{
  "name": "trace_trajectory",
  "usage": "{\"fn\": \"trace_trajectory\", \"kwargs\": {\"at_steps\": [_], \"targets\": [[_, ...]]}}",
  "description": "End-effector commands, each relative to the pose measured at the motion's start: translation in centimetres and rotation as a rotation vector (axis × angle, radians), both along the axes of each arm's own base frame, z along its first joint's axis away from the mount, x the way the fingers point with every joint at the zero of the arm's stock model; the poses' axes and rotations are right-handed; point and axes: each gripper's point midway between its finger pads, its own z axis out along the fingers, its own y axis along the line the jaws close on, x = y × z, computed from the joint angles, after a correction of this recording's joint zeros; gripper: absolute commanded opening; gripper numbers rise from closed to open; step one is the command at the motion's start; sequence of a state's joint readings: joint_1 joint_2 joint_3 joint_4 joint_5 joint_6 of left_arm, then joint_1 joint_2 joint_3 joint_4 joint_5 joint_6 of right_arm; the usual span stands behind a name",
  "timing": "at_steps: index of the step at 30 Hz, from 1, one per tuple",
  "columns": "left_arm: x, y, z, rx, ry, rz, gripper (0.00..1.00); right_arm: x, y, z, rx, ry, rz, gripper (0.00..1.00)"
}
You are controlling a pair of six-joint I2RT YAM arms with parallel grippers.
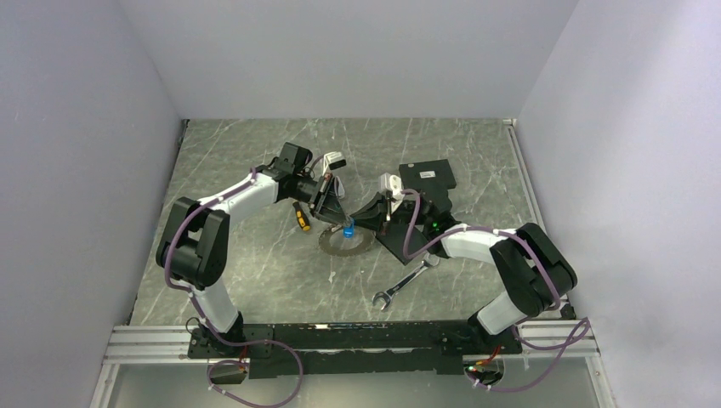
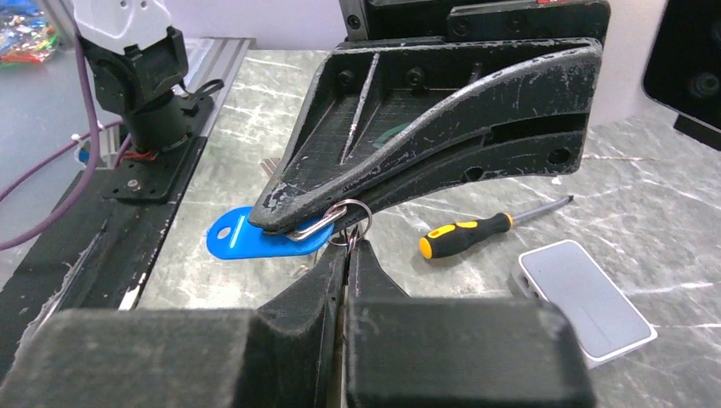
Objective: Remove the keys from the keyring
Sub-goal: Adjust the key on the keyring.
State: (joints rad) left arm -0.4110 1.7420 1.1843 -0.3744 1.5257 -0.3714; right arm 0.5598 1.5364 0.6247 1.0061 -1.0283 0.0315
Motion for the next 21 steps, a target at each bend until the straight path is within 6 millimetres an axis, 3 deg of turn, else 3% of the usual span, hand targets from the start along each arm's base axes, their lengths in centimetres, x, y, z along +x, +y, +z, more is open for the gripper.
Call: {"fn": "trace_trajectory", "kwargs": {"at_steps": [1,5,8,13,21], "targets": [[0.7,0.3,2.3,-0.046,-0.127,0.02,0.0,0.9,-0.2,1.9,0.066,-0.056,-0.059,0.0],[3.7,1.3,1.4,0.103,-0.292,0.154,0.05,3.3,-0.3,2.1,0.063,-0.013,-0.184,0.0],[4.6,1.4,1.7,0.143,-0.375,0.189,0.22,4.9,-0.4,2.3,0.056,0.03,-0.254,0.0],[5.1,1.9,1.4,0.183,-0.465,0.208,0.49,5.8,-0.4,3.1,0.064,0.048,-0.296,0.0],[7.2,3.6,1.2,0.32,-0.712,0.264,0.56,6.7,-0.4,3.6,0.02,0.016,-0.318,0.0]]}}
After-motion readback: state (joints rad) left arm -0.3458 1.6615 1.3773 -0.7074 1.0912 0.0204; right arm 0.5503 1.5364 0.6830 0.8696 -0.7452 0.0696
